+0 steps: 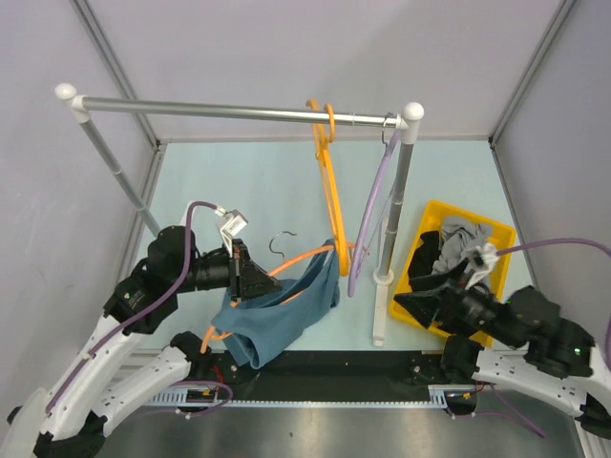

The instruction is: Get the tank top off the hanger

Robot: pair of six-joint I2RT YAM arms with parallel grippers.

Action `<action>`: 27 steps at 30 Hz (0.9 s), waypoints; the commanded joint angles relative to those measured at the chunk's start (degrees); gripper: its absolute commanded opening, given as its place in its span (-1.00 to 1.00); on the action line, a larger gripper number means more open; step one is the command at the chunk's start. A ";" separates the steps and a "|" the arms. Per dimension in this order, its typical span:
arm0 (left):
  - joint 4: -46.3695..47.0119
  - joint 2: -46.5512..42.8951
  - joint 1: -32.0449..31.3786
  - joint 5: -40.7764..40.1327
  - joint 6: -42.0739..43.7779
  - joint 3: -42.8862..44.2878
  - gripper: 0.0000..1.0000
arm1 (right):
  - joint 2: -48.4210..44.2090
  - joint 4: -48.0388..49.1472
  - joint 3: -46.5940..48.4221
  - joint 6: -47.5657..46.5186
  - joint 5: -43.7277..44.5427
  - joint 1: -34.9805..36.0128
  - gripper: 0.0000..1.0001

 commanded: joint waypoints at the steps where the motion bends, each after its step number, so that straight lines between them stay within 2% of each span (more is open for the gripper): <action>1: 8.63 -0.06 0.35 4.64 -1.90 -0.87 -1.00 | 0.40 10.04 -7.56 3.16 3.54 -0.43 0.24; 4: 9.06 0.03 0.35 4.47 -1.90 -1.75 -1.00 | 1.54 20.85 -13.28 3.26 3.20 -0.43 0.17; 9: 10.65 1.70 0.35 4.82 -3.04 -3.07 -1.00 | 5.93 34.94 -21.53 0.79 3.11 -0.26 0.28; 10: 10.73 1.96 0.44 5.08 -3.04 -3.24 -1.00 | 6.90 40.62 -22.68 0.70 2.85 -0.17 0.28; 13: 10.65 2.32 0.35 5.52 -3.13 -3.60 -1.00 | 11.99 46.89 -23.83 0.70 2.94 0.01 0.23; 20: 10.65 0.73 0.35 4.73 -4.00 -5.53 -0.99 | 20.26 53.33 -23.92 0.79 2.49 0.45 0.16; 27: 10.91 -0.14 0.35 5.17 -4.53 -6.06 -1.00 | 21.59 52.89 -24.63 3.86 13.46 0.62 0.17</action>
